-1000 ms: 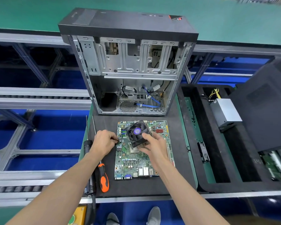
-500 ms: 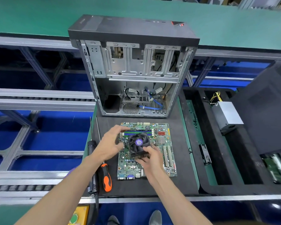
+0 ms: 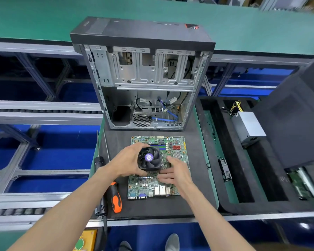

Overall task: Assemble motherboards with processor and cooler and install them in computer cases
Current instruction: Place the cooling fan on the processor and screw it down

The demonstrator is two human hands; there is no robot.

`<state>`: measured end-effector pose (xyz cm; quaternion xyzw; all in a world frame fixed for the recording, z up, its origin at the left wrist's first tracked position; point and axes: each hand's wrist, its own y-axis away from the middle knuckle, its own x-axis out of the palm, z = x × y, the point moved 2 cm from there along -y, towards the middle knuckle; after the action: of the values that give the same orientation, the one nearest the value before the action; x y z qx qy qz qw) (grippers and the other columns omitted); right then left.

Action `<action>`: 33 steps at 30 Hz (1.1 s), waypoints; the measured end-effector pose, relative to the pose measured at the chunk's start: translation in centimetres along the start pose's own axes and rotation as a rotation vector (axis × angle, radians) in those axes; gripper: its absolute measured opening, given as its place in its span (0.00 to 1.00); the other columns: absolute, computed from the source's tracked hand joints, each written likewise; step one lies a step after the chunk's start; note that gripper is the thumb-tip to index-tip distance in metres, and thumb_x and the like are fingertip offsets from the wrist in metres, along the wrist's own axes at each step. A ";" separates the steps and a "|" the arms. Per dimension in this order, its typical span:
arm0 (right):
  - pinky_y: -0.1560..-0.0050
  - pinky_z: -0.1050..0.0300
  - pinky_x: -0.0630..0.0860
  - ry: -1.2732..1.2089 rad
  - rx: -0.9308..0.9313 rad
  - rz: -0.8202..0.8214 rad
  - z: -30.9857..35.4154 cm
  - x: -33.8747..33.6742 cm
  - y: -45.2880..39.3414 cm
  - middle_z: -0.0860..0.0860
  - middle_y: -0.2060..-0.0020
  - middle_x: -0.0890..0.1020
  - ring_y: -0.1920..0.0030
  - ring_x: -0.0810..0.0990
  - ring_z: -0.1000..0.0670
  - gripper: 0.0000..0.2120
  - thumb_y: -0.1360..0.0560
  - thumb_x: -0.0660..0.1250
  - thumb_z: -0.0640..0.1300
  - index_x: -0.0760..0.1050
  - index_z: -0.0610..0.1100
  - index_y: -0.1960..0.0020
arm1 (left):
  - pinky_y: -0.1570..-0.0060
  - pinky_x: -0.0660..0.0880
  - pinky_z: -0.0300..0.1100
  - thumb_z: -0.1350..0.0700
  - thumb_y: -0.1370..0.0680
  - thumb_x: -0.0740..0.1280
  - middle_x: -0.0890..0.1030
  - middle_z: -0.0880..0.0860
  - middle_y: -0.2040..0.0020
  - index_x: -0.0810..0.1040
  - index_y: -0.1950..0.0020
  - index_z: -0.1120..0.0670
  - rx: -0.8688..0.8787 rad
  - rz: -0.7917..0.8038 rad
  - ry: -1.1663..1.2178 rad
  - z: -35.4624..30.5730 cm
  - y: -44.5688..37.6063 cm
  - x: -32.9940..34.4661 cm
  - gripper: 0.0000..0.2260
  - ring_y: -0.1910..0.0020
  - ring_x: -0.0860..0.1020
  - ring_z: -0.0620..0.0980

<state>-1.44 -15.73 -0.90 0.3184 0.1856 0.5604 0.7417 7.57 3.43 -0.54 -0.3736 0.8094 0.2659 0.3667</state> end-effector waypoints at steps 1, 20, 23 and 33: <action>0.53 0.42 0.85 0.044 -0.026 -0.036 0.4 -0.7 -0.2 0.37 0.52 0.84 0.58 0.87 0.39 0.09 0.18 0.65 0.49 0.74 0.47 0.39 | 0.38 0.73 0.43 0.41 0.41 0.81 0.75 0.44 0.33 0.66 0.27 0.47 0.001 -0.002 -0.003 0.0 0.0 0.0 0.46 0.37 0.75 0.46; 0.40 0.60 0.71 0.645 -0.343 0.061 3.9 -1.1 -1.6 0.51 0.39 0.81 0.40 0.78 0.53 0.17 0.20 0.69 0.46 0.78 0.46 0.32 | 0.38 0.71 0.40 0.43 0.40 0.83 0.74 0.44 0.32 0.66 0.26 0.47 0.000 0.036 -0.023 -0.3 -0.8 0.7 0.47 0.36 0.74 0.46; 0.40 0.59 0.73 0.655 -0.353 0.070 3.8 -1.2 -1.7 0.50 0.40 0.81 0.41 0.79 0.53 0.17 0.20 0.70 0.46 0.78 0.45 0.33 | 0.37 0.72 0.41 0.42 0.40 0.83 0.74 0.45 0.33 0.66 0.26 0.48 0.021 0.051 -0.049 -0.2 -0.9 0.7 0.47 0.36 0.74 0.46; 0.40 0.58 0.71 0.659 -0.347 0.090 3.3 -1.2 -2.2 0.52 0.41 0.80 0.40 0.78 0.52 0.16 0.20 0.69 0.47 0.77 0.46 0.33 | 0.36 0.73 0.45 0.42 0.39 0.82 0.73 0.46 0.33 0.64 0.25 0.48 0.042 0.069 -0.075 0.0 -0.8 0.9 0.48 0.36 0.74 0.47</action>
<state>1.87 -18.12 -0.09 -0.0014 0.3024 0.6881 0.6596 7.81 2.56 -1.39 -0.3276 0.8128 0.2754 0.3952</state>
